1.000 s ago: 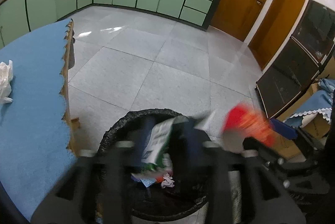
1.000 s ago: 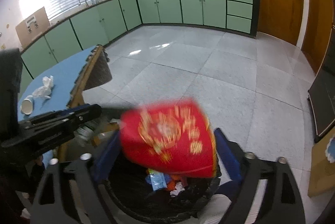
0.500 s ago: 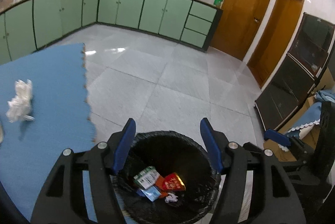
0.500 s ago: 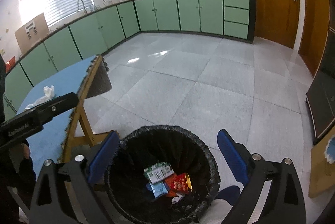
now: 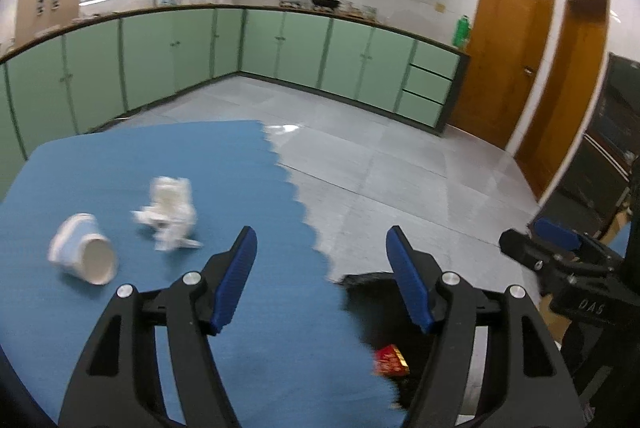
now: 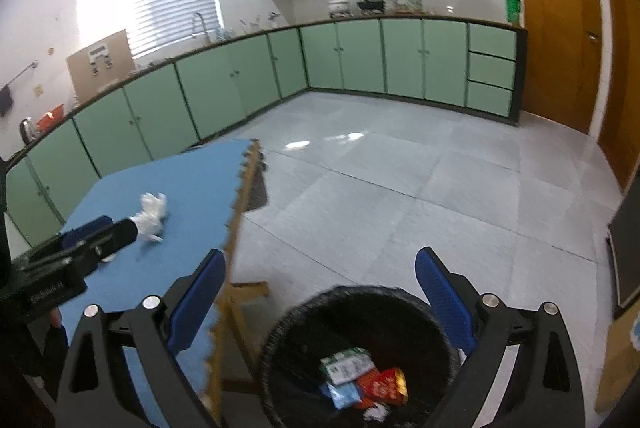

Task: Collect trash

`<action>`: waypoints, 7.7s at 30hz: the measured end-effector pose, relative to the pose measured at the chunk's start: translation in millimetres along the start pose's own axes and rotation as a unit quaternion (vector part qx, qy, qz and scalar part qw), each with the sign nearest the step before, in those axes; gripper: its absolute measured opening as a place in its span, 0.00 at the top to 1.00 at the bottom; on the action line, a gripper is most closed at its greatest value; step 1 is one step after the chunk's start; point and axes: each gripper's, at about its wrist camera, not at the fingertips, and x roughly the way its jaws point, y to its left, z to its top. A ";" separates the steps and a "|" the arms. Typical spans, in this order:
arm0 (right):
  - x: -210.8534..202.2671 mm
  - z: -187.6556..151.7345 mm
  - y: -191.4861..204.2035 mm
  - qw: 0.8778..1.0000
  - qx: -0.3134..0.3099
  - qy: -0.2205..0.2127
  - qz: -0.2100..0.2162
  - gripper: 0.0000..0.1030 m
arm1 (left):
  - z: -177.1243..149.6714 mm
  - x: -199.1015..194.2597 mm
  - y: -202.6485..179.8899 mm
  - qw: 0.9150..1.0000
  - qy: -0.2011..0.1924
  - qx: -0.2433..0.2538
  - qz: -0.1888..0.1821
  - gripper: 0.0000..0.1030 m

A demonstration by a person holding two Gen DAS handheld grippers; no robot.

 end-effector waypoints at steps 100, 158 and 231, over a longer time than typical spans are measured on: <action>154.4 2.1 201.7 0.988 -0.089 0.096 0.081 0.88 | -15.7 18.1 219.9 0.990 0.042 -0.106 0.086 0.26; -39.5 -34.5 -56.6 0.996 0.034 0.017 -0.085 0.88 | -31.7 31.0 -88.2 0.994 0.040 0.057 -0.089 0.26; -101.3 -14.6 -8.4 1.000 0.017 -0.002 0.005 0.06 | -13.7 -65.2 -58.5 0.997 0.003 0.052 -0.052 0.11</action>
